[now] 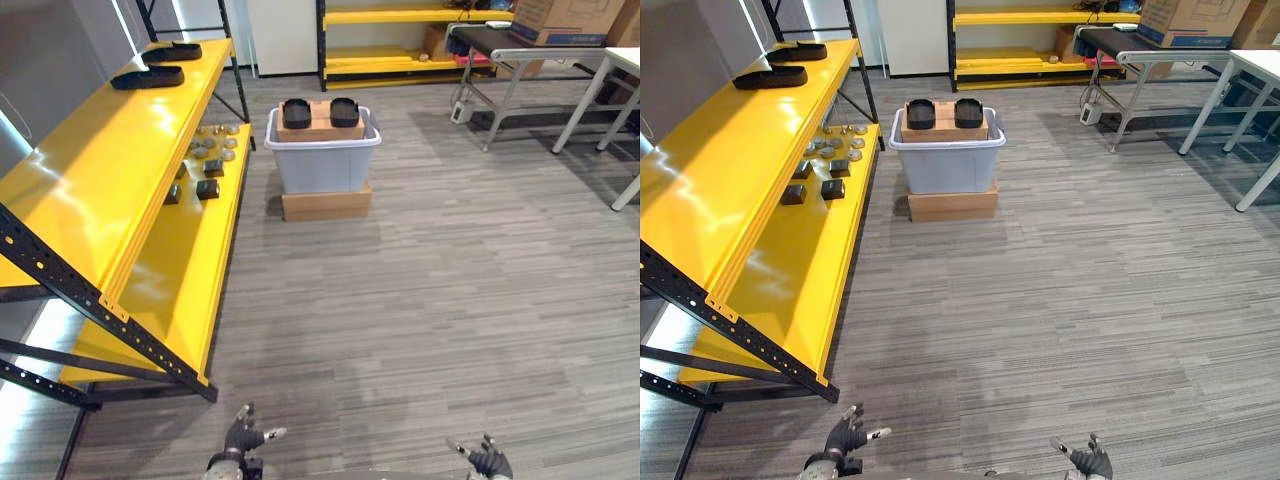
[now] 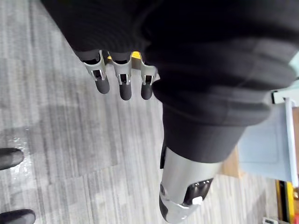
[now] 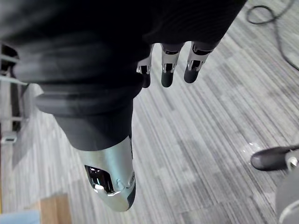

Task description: Walk over and take plastic housings, then place them on the shelf

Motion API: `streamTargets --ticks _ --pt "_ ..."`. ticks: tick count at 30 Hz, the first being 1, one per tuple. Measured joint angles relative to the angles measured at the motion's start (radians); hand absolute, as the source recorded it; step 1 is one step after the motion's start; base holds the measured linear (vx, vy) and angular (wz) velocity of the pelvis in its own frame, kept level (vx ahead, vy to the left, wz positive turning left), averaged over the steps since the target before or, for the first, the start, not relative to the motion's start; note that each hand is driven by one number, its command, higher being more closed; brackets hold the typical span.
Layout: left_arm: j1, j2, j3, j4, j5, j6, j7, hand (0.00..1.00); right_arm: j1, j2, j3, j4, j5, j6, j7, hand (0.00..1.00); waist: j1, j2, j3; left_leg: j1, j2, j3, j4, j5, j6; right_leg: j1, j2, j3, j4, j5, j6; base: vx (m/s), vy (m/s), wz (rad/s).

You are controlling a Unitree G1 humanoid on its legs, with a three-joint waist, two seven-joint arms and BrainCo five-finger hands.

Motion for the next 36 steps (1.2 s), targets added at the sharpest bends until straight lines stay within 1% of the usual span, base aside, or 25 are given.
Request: streamTargets --ticks 2,5,8,13,15,19,20,22,24,25,26,27,28,29,30,31,32,33,34,35,36 --pt "0.0 0.004 0.0 -0.002 0.001 0.0 0.0 0.0 -0.005 -0.002 0.007 0.0 -0.03 0.0 0.014 0.0 -0.003 0.001 0.005 0.005 0.0 0.0 -0.001 -0.006 -0.009 0.013 -0.001 -0.01 -0.015 0.001 0.001 0.05 -0.003 0.05" --pt "0.003 0.009 0.001 -0.035 0.002 0.0 0.0 0.0 -0.01 -0.004 0.017 0.0 -0.041 0.001 0.017 0.0 -0.003 0.003 0.021 0.009 0.001 0.001 0.0 -0.009 -0.014 0.019 0.0 -0.012 -0.02 0.0 0.002 0.03 -0.004 0.01" --pt "0.0 0.01 0.002 -0.041 0.02 0.0 0.001 0.0 -0.014 -0.007 0.017 -0.001 -0.042 0.002 0.017 0.0 -0.004 0.006 0.024 0.009 0.001 0.003 0.0 -0.012 -0.02 0.022 0.0 -0.012 -0.026 0.0 0.003 0.0 0.0 0.0" --pt "0.001 0.01 0.006 -0.041 0.02 0.0 0.004 0.0 -0.014 -0.007 0.017 -0.001 -0.041 0.002 0.016 0.0 -0.005 0.006 0.024 0.009 0.003 0.014 0.001 -0.019 -0.028 0.025 0.0 -0.01 -0.03 -0.004 0.007 0.0 -0.001 -0.01" --pt "0.003 0.006 0.032 -0.041 0.02 0.0 0.007 0.0 -0.014 -0.007 0.017 -0.004 -0.04 0.003 0.015 0.0 -0.005 0.007 0.024 0.004 0.005 0.029 0.003 -0.024 -0.03 0.019 0.001 -0.006 -0.03 -0.006 0.01 0.01 -0.005 -0.08" --pt "0.008 0.001 0.082 -0.041 0.014 0.0 0.024 0.0 -0.017 -0.007 0.014 -0.037 -0.039 0.005 0.011 0.0 -0.005 0.015 0.026 -0.017 0.009 0.049 0.017 -0.041 -0.006 -0.004 0.006 0.015 -0.027 -0.009 0.012 0.02 0.002 -0.14" --pt "0.008 0.001 0.09 -0.04 0.008 0.0 0.026 0.0 -0.021 -0.007 0.013 -0.036 -0.039 0.005 0.01 0.0 -0.005 0.016 0.027 -0.021 0.009 0.052 0.021 -0.046 -0.006 -0.008 0.006 0.016 -0.024 -0.012 0.013 0.05 0.013 -0.21" --pt "0.009 -0.002 0.119 -0.04 -0.006 0.0 0.028 0.0 -0.036 -0.007 0.002 -0.036 -0.038 0.007 0.007 0.0 -0.004 0.023 0.031 -0.034 0.012 0.069 0.051 -0.074 0.002 -0.024 0.007 0.031 0.0 -0.031 0.019 0.06 0.022 -0.23" --pt "0.01 -0.004 0.143 -0.041 -0.024 0.0 0.03 0.0 -0.056 -0.01 -0.006 -0.036 -0.029 0.018 0.001 0.0 -0.004 0.031 0.033 -0.052 0.014 0.088 0.088 -0.108 0.014 -0.067 0.004 0.047 0.078 -0.076 0.025 0.07 0.039 -0.28" --pt "0.011 -0.004 0.159 -0.043 -0.047 0.0 0.035 0.0 -0.068 -0.01 -0.006 -0.036 -0.025 0.023 -0.007 0.0 -0.003 0.031 0.037 -0.059 0.01 0.101 0.113 -0.129 0.022 -0.109 -0.004 0.06 0.163 -0.122 0.037 0.11 0.068 -0.38" --pt "0.018 -0.004 0.171 -0.055 -0.062 0.001 0.048 0.0 -0.079 -0.01 -0.006 -0.036 -0.02 0.027 -0.01 0.0 0.0 0.029 0.04 -0.057 0.002 0.117 0.127 -0.15 0.029 -0.156 -0.019 0.065 0.263 -0.17 0.063 0.13 0.093 -0.41" --pt "0.022 -0.004 0.177 -0.065 -0.07 0.0 0.049 0.0 -0.083 -0.01 -0.006 -0.036 -0.019 0.029 -0.01 0.0 -0.001 0.029 0.041 -0.058 -0.002 0.125 0.133 -0.159 0.032 -0.182 -0.026 0.061 0.325 -0.188 0.079 0.11 0.111 -0.36" --pt "0.025 -0.003 0.184 -0.077 -0.084 0.0 0.05 0.0 -0.085 -0.01 -0.006 -0.039 -0.019 0.032 -0.011 0.0 -0.004 0.027 0.047 -0.05 -0.013 0.129 0.137 -0.183 0.043 -0.23 -0.048 0.034 0.447 -0.216 0.095 0.11 0.097 -0.17" --pt "0.022 -0.002 0.184 -0.08 -0.091 0.0 0.051 0.0 -0.091 -0.01 -0.006 -0.041 -0.019 0.034 -0.012 0.0 -0.005 0.028 0.056 -0.031 -0.021 0.122 0.138 -0.197 0.064 -0.272 -0.068 0.003 0.566 -0.221 0.092 0.21 0.09 0.04" --pt "0.015 0.001 0.183 -0.088 -0.091 0.0 0.051 0.0 -0.089 -0.009 -0.003 -0.043 -0.018 0.036 -0.013 0.0 -0.009 0.026 0.072 0.001 -0.03 0.108 0.14 -0.209 0.078 -0.317 -0.097 -0.031 0.699 -0.218 0.092 0.33 0.058 0.26" --pt "0.006 0.006 0.179 -0.102 -0.091 0.0 0.055 0.0 -0.076 -0.007 -0.003 -0.043 -0.016 0.04 -0.013 0.0 -0.017 0.024 0.085 0.039 -0.038 0.089 0.138 -0.219 0.087 -0.353 -0.121 -0.069 0.79 -0.255 0.084 0.37 0.036 0.36" --pt "-0.005 0.006 0.179 -0.101 -0.092 0.001 0.061 0.0 -0.078 -0.013 -0.002 -0.043 -0.015 0.043 -0.013 0.0 -0.021 0.031 0.097 0.068 -0.03 0.078 0.129 -0.225 0.088 -0.375 -0.123 -0.102 0.802 -0.276 0.052 0.46 0.008 0.42" --pt "-0.029 0.006 0.179 -0.1 -0.097 0.0 0.068 0.0 -0.093 -0.032 0.003 -0.051 -0.013 0.043 -0.013 0.0 -0.029 0.057 0.115 0.1 0.008 0.052 0.106 -0.227 0.085 -0.435 -0.1 -0.154 0.766 -0.287 0.027 0.39 -0.012 0.33" --pt "-0.035 0.006 0.179 -0.1 -0.1 0.0 0.068 0.0 -0.095 -0.037 0.007 -0.057 -0.012 0.042 -0.014 0.0 -0.034 0.063 0.119 0.105 0.018 0.045 0.103 -0.227 0.084 -0.449 -0.094 -0.162 0.75 -0.285 0.024 0.47 -0.036 0.52" --pt "-0.067 0.007 0.179 -0.1 -0.102 -0.001 0.069 0.0 -0.101 -0.055 0.018 -0.087 -0.012 0.039 -0.015 0.0 -0.047 0.074 0.145 0.121 0.051 0.027 0.103 -0.226 0.067 -0.497 -0.068 -0.189 0.665 -0.259 0.015 0.42 -0.069 0.62" --pt "-0.09 0.01 0.179 -0.101 -0.109 -0.002 0.071 0.0 -0.103 -0.064 0.02 -0.124 -0.012 0.037 -0.017 0.0 -0.058 0.075 0.163 0.139 0.063 0.024 0.105 -0.221 0.025 -0.548 -0.05 -0.188 0.501 -0.158 0.024 0.45 -0.083 0.63"
